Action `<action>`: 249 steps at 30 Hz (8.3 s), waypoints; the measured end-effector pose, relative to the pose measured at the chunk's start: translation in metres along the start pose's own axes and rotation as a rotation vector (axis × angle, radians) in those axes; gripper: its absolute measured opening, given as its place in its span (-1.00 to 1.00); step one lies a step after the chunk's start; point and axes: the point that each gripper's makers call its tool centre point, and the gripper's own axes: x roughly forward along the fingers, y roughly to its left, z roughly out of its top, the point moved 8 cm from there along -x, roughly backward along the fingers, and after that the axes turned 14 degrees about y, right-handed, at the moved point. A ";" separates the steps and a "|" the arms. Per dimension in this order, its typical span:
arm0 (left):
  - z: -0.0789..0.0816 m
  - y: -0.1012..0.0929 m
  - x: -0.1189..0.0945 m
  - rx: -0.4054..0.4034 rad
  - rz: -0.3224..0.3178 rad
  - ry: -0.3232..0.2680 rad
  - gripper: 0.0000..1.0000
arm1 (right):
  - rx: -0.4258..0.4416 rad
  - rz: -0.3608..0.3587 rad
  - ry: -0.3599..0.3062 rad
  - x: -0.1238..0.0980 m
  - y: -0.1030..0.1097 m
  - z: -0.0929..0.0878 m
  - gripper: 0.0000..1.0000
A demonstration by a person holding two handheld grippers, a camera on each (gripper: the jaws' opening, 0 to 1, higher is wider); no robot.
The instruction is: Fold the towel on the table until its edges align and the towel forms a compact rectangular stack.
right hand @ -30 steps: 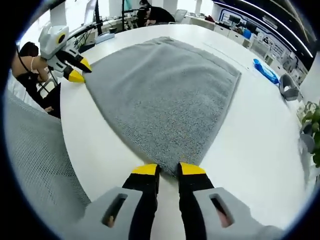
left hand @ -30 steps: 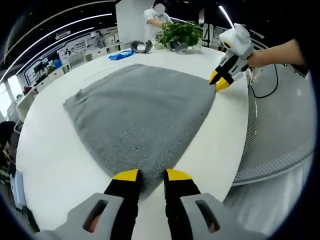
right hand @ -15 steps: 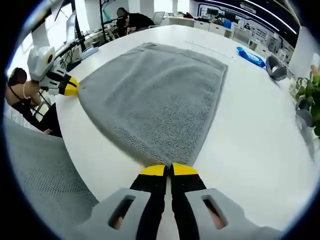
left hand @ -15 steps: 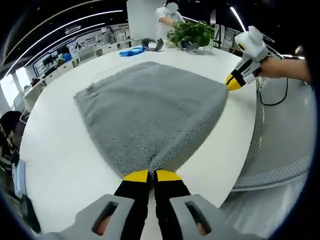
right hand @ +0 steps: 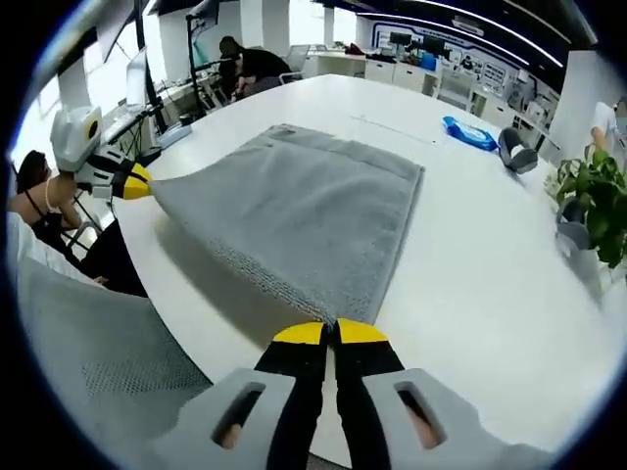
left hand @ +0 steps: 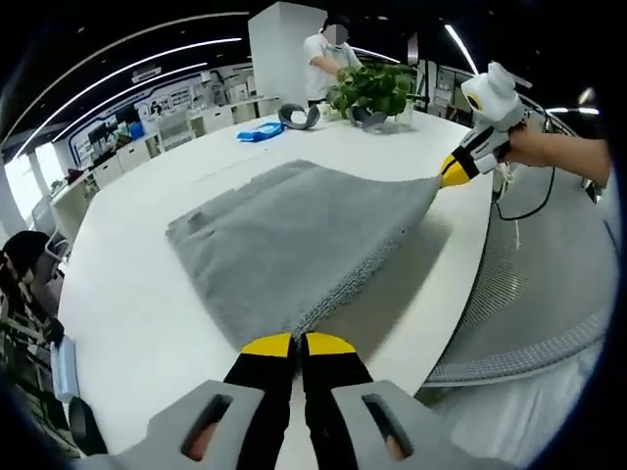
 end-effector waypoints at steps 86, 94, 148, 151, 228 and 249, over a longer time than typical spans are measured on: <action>0.152 0.148 0.100 0.086 0.161 0.003 -0.95 | -0.103 -0.231 0.048 0.079 -0.114 0.178 -0.99; 0.144 0.146 0.122 0.087 0.164 0.025 -0.94 | -0.064 -0.230 0.066 0.098 -0.118 0.176 -0.99; 0.108 0.123 0.160 0.161 0.061 0.178 -0.99 | 0.010 -0.174 0.246 0.118 -0.047 0.100 -1.00; 0.108 0.121 0.161 0.206 0.082 0.187 -0.99 | -0.042 -0.207 0.270 0.119 -0.044 0.101 -1.00; 0.041 0.002 0.102 0.202 -0.027 0.202 -0.99 | -0.119 -0.091 0.318 0.135 -0.094 0.137 -1.00; 0.043 -0.029 0.100 0.217 -0.150 0.193 -0.99 | -0.162 -0.116 0.313 0.141 -0.101 0.151 -1.00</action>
